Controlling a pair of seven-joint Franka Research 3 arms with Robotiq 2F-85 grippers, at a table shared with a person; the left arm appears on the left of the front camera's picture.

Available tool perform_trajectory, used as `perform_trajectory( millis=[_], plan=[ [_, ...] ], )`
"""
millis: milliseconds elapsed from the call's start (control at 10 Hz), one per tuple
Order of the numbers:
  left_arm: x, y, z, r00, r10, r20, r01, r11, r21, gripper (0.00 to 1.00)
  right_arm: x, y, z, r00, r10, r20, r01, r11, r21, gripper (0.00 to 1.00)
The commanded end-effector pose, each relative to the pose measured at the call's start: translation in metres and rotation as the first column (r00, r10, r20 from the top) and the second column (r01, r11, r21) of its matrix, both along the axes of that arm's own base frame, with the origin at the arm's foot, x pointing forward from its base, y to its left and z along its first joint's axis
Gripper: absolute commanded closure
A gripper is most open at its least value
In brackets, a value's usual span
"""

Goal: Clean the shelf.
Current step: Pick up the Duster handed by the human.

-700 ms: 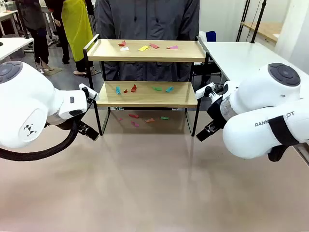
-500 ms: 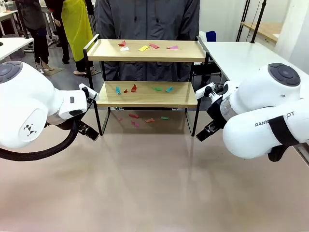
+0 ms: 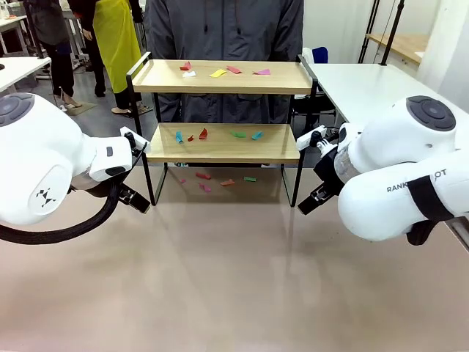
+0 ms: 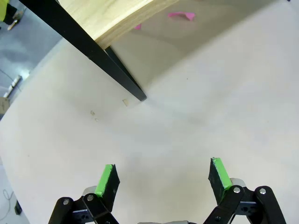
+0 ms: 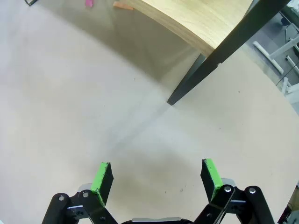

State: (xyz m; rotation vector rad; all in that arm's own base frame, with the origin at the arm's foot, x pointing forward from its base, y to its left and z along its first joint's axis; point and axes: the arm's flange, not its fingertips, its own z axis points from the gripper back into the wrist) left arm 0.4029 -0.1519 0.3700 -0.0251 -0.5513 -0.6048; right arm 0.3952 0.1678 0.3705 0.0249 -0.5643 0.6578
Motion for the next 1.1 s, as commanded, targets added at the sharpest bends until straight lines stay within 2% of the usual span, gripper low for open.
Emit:
perform_trajectory(
  millis=[0, 100, 400, 500, 600, 700, 800, 900, 1000],
  plan=[
    [0.000, 0.000, 0.000, 1.000, 0.000, 0.000, 0.000, 1.000, 0.000, 0.00, 0.000, 0.000, 0.000, 1.000, 0.000, 0.000, 0.000, 1.000, 0.001, 0.00],
    [0.000, 0.000, 0.000, 1.000, 0.000, 0.000, 0.000, 1.000, 0.000, 0.00, 0.000, 0.000, 0.000, 1.000, 0.000, 0.000, 0.000, 1.000, 0.000, 0.00],
    [0.012, 0.032, 0.081, 0.997, -0.071, 0.041, 0.076, 0.989, -0.131, 0.00, 0.021, -0.016, 0.095, 0.997, 0.012, 0.075, -0.021, 0.992, 0.127, 0.00],
    [0.015, 0.047, 0.100, 0.994, -0.110, 0.025, 0.112, 0.980, -0.166, 0.00, 0.022, -0.032, 0.114, 0.996, -0.003, 0.094, -0.014, 0.985, 0.171, 0.00],
    [0.021, 0.068, 0.117, 0.978, -0.206, 0.014, 0.205, 0.959, -0.195, 0.00, 0.023, -0.057, 0.133, 0.992, 0.018, 0.122, -0.045, 0.973, 0.225, 0.00],
    [0.023, 0.090, 0.121, 0.959, -0.283, 0.016, 0.279, 0.933, -0.228, 0.00, 0.020, -0.085, 0.141, 0.988, 0.057, 0.145, -0.094, 0.961, 0.260, 0.00],
    [0.031, 0.113, 0.123, 0.912, -0.409, 0.034, 0.401, 0.870, -0.287, 0.00, 0.022, -0.117, 0.146, 0.980, 0.098, 0.173, -0.144, 0.948, 0.283, 0.00],
    [0.038, 0.139, 0.118, 0.842, -0.532, 0.088, 0.527, 0.777, -0.344, 0.00, 0.024, -0.149, 0.142, 0.969, 0.154, 0.194, -0.209, 0.928, 0.307, 0.00],
    [0.051, 0.165, 0.111, 0.796, -0.587, 0.149, 0.593, 0.707, -0.384, 0.00, 0.031, -0.182, 0.136, 0.953, 0.205, 0.223, -0.271, 0.906, 0.326, 0.00]
  ],
)
